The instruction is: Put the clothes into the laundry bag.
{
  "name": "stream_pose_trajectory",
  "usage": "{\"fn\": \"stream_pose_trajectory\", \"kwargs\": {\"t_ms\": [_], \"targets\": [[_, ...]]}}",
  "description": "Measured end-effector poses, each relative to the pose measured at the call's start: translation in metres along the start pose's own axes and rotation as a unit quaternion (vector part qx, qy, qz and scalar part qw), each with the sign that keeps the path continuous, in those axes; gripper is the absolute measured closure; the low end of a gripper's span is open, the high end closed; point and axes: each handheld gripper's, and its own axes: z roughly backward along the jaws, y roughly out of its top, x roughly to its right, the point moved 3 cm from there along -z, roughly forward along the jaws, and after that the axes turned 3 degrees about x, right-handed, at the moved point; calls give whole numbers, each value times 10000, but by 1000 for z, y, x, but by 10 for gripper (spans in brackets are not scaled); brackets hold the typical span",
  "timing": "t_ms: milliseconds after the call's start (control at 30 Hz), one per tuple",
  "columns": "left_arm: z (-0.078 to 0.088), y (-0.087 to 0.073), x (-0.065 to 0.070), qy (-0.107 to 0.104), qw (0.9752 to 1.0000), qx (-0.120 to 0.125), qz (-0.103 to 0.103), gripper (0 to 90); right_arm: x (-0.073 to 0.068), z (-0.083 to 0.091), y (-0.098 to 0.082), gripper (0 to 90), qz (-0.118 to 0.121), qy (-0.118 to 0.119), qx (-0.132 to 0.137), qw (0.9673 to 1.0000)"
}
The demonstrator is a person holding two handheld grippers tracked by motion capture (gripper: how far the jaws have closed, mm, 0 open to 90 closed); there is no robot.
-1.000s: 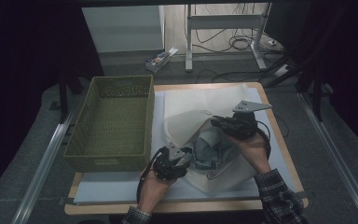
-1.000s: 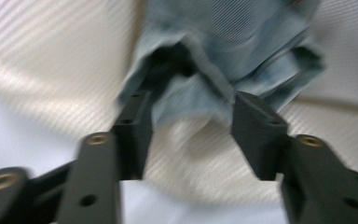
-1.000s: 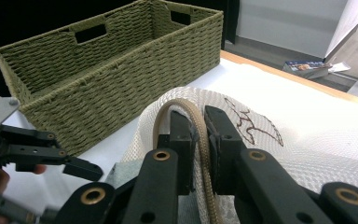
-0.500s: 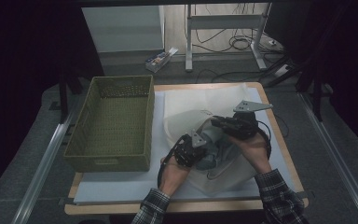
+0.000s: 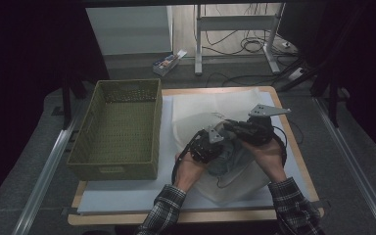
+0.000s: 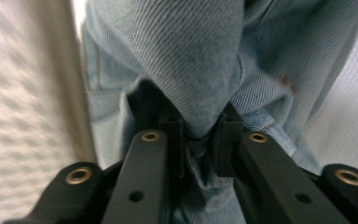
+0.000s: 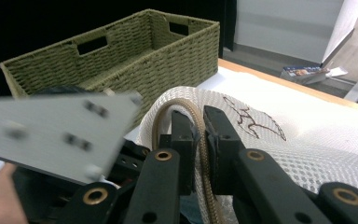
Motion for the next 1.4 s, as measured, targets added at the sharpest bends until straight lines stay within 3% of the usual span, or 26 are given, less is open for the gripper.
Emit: {"fn": "stream_pose_trajectory", "kwargs": {"t_ms": [33,67,100,133,167,200,267,300,367,400,467,533,567,600,667,700,733,867,1067,1200,1300,1400], "targets": [[2,-3,-1,-69,10000,-16,-55,662,1,-1,-1,817,-5,-42,-24,10000],[6,-4,-1,-168,9998,-12,-97,662,1,-1,-1,817,-5,-42,-24,10000],[12,-5,1,-290,9995,8,-107,452,4,-1,-2,814,-49,-67,-37,10000],[31,-5,6,-275,9991,188,-261,395,5,-1,-2,813,-70,-63,-19,10000],[31,-5,6,-275,9991,188,-261,357,5,-1,-2,813,-70,-63,-19,10000],[41,-6,7,-274,9988,265,-297,357,6,0,-2,813,-88,-72,-22,9999],[65,-11,9,-304,9986,329,-265,271,6,0,-2,809,-104,-81,-16,9999],[65,-11,9,-304,9986,329,-265,261,6,0,-2,809,-104,-81,-16,9999],[72,-21,8,-281,9992,194,-200,262,4,-1,-2,806,-61,-76,-30,9999],[73,-35,6,-216,9997,9,-93,285,3,-2,-2,806,-61,-68,-35,10000],[70,-43,6,-168,9998,-135,-50,314,3,-2,-2,806,-65,-65,-34,10000],[64,-54,6,-43,9993,-373,-49,407,3,-3,-3,802,-60,-52,-50,10000],[60,-60,6,1,9987,-504,-75,495,2,-3,-3,802,-64,-43,-53,10000],[57,-64,5,107,9977,-653,-120,495,2,-3,-3,802,-64,-43,-53,10000],[57,-69,3,307,9966,-761,-65,729,2,-4,-3,800,-62,-25,-60,10000],[66,-69,-2,485,9965,-656,171,817,2,-5,-5,799,-42,-28,-98,9999],[66,-69,-2,485,9965,-656,171,829,2,-5,-5,799,-42,-28,-98,9999],[93,-71,-11,686,9950,-567,443,841,3,-7,-6,797,-32,-28,-127,9999],[123,-84,-13,896,9924,-426,723,843,4,-12,-10,792,-21,-66,-250,9997],[133,-96,-13,872,9906,-482,940,832,4,-13,-11,793,-11,-69,-286,9996],[137,-102,-12,829,9902,-426,1036,768,2,-14,-11,795,-4,-47,-298,9995],[143,-90,-10,859,9912,-286,961,662,-1,-15,-10,797,17,0,-315,9995]]}}
